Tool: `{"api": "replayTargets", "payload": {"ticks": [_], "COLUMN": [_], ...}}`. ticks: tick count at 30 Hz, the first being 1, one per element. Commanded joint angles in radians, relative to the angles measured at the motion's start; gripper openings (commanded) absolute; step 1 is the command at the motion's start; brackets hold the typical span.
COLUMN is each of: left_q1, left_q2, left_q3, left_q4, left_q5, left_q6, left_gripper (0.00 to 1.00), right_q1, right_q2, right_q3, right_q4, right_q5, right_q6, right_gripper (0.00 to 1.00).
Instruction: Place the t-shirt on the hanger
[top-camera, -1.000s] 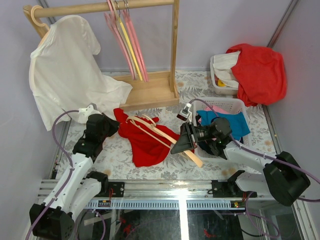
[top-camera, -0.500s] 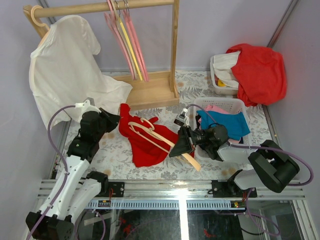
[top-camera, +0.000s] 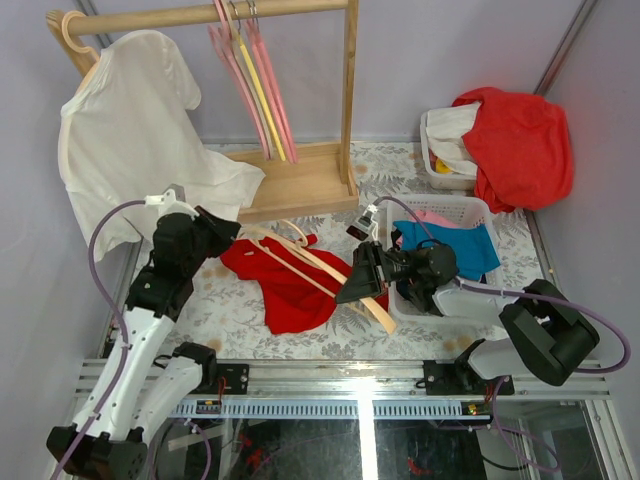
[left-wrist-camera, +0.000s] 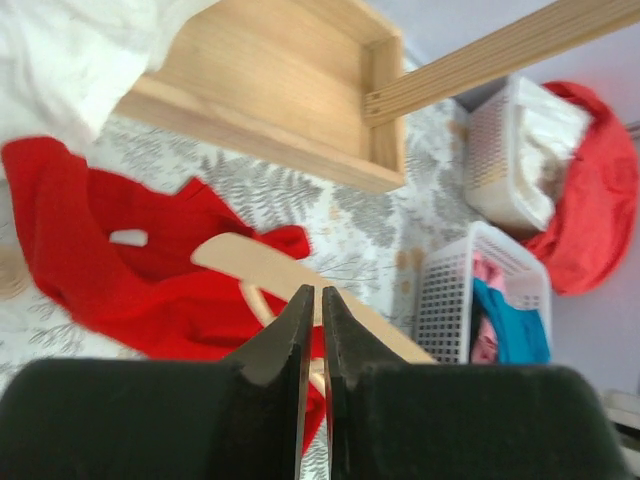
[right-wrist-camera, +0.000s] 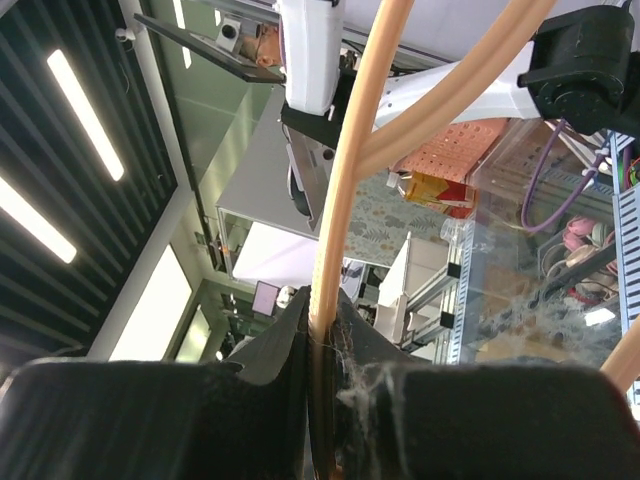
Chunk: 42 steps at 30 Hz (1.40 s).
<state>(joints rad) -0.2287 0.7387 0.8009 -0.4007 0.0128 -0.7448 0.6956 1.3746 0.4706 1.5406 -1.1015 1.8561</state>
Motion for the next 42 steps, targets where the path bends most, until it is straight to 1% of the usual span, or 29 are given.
{"api": "replayTargets", "payload": {"ticks": [1,2,3,4,5,7,9,12,15,17,23,25,29,36,38,42], "left_q1": [-0.005,-0.004,-0.004,-0.004,-0.004,-0.004,-0.004,-0.004,-0.003,0.000,0.006,0.012,0.024,0.026,0.026,0.027], "left_q2": [0.041,0.040,0.040,0.046,0.059,0.104,0.171,0.272,0.346,0.377,0.437,0.478,0.537,0.606,0.606,0.555], "left_q3": [-0.022,-0.043,-0.066,-0.092,-0.112,-0.148,-0.166,-0.171,-0.166,-0.163,-0.117,-0.090,-0.052,-0.039,-0.046,-0.047], "left_q4": [-0.123,-0.120,-0.108,-0.089,-0.070,-0.020,0.019,0.064,0.089,0.099,0.114,0.111,0.088,0.082,0.083,0.074], "left_q5": [-0.109,-0.130,-0.148,-0.163,-0.174,-0.186,-0.199,-0.222,-0.264,-0.289,-0.334,-0.342,-0.353,-0.367,-0.366,-0.350], "left_q6": [0.014,0.005,-0.003,-0.011,-0.018,-0.028,-0.034,-0.044,-0.053,-0.065,-0.086,-0.087,-0.087,-0.082,-0.083,-0.081], "left_gripper": [0.12,0.21,0.28,0.34,0.38,0.42,0.45,0.49,0.53,0.59,0.66,0.68,0.68,0.68,0.68,0.68], "right_q1": [-0.004,-0.012,-0.019,-0.022,-0.023,-0.027,-0.040,-0.085,-0.112,-0.113,-0.114,-0.114,-0.114,-0.114,-0.114,-0.114], "right_q2": [-0.040,-0.066,-0.093,-0.122,-0.150,-0.203,-0.240,-0.278,-0.289,-0.292,-0.298,-0.300,-0.310,-0.324,-0.326,-0.333], "right_q3": [0.016,0.007,0.002,0.006,0.017,0.048,0.084,0.110,0.125,0.124,0.108,0.106,0.099,0.090,0.088,0.089], "right_q4": [0.061,-0.006,-0.120,-0.189,-0.351,-0.581,-0.760,-0.884,-0.968,-0.977,-0.931,-0.920,-0.882,-0.845,-0.832,-0.818], "right_q5": [-0.029,-0.034,-0.035,-0.038,-0.037,-0.028,-0.025,-0.032,-0.029,-0.026,-0.028,-0.031,-0.036,-0.042,-0.044,-0.047], "right_q6": [-0.062,-0.107,-0.162,-0.234,-0.318,-0.476,-0.597,-0.671,-0.722,-0.738,-0.709,-0.699,-0.674,-0.651,-0.639,-0.629], "right_gripper": [0.00,0.00,0.00,0.00,0.00,0.00,0.00,0.00,0.00,0.00,0.00,0.00,0.00,0.00,0.00,0.00]}}
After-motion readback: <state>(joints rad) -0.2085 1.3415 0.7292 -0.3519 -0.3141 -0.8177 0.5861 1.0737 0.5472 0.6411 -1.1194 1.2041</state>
